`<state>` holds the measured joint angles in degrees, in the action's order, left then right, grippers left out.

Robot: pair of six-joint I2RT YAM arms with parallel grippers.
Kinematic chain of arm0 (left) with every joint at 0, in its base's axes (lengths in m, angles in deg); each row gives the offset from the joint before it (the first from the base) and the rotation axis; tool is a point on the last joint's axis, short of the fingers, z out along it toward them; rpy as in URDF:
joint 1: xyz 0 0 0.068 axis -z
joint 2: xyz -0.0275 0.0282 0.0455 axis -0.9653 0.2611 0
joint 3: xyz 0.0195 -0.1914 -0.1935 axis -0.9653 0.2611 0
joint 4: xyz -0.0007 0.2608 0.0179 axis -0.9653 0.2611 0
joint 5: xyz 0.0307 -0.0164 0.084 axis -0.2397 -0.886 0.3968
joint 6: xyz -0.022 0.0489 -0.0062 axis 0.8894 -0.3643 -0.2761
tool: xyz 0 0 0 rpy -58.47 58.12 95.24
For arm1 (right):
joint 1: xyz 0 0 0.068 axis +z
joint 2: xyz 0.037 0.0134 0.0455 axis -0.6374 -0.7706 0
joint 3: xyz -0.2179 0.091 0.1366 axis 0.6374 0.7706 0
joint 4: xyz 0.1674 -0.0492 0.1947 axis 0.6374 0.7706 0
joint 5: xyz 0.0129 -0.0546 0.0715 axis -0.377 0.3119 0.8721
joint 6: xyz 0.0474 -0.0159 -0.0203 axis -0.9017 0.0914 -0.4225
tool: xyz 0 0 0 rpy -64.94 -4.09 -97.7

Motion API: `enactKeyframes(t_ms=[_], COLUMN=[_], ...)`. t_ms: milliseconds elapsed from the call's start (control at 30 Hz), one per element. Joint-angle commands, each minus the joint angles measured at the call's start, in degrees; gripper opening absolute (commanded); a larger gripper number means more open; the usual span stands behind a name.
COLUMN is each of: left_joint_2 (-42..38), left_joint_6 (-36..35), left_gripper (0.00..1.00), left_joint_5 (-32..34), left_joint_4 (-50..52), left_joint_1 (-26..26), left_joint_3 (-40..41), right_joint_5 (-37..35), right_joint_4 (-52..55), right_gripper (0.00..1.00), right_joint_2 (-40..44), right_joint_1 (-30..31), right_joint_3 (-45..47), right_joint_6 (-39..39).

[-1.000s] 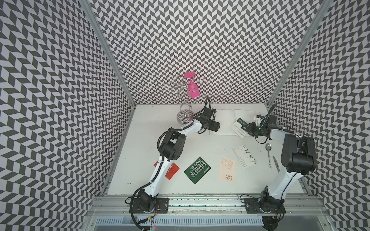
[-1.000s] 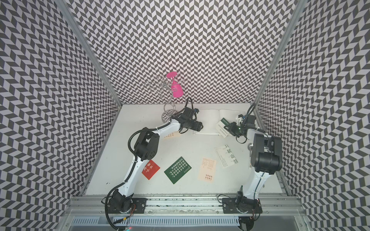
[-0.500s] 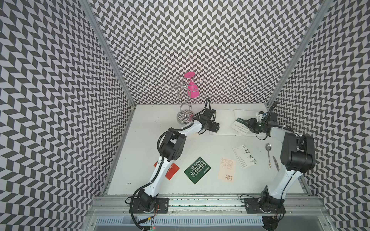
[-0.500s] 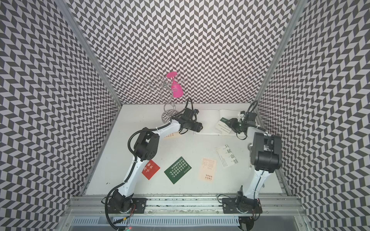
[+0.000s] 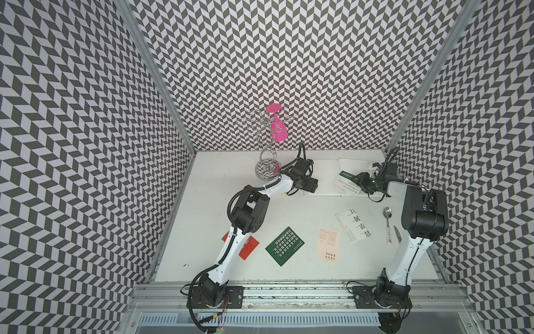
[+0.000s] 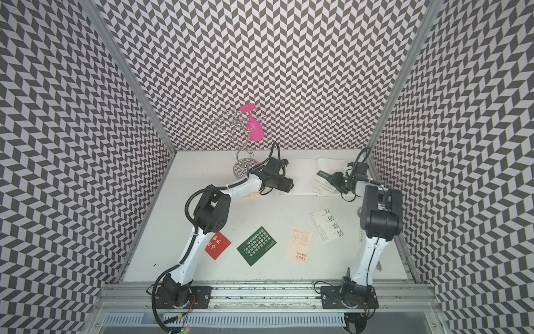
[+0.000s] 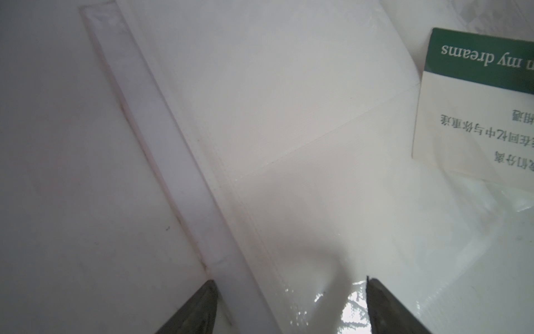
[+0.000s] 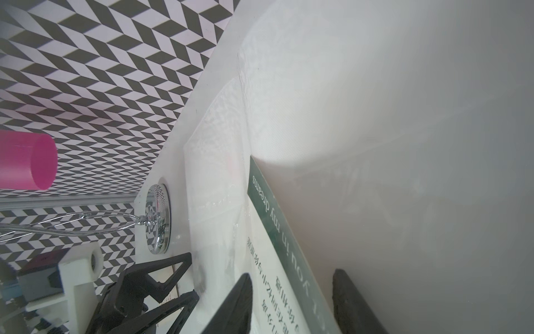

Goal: Place the photos into the photo albums
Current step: Insert the photo into the photo album.

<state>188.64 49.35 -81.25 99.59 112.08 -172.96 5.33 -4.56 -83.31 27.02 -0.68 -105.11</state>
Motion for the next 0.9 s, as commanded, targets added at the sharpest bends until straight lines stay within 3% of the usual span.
enactKeyframes(t_ms=[0, 133, 467, 867], left_joint_2=[-2.2, -2.4, -2.6, -2.5], left_joint_6=[0.7, 0.7, 0.0, -0.6], left_gripper=[0.81, 0.81, 0.81, 0.81], left_joint_5=[-0.6, -0.4, -0.9, -1.1], left_joint_4=[1.0, 1.0, 1.2, 1.6], left_joint_1=[1.0, 1.0, 0.2, -1.0], left_joint_3=[0.3, 0.4, 0.3, -0.3], right_joint_5=[2.0, 3.4, 7.1, 5.8], right_joint_4=[-4.8, -5.2, 17.2, 31.2], right_gripper=[0.33, 0.00, 0.00, 0.00], right_joint_2=[2.8, 3.1, -4.3, -9.2], right_joint_1=[-0.5, -0.9, -4.4, -4.7], right_joint_3=[2.6, 2.4, -9.7, -15.6], right_joint_6=[-2.3, -1.9, 16.7, 29.9])
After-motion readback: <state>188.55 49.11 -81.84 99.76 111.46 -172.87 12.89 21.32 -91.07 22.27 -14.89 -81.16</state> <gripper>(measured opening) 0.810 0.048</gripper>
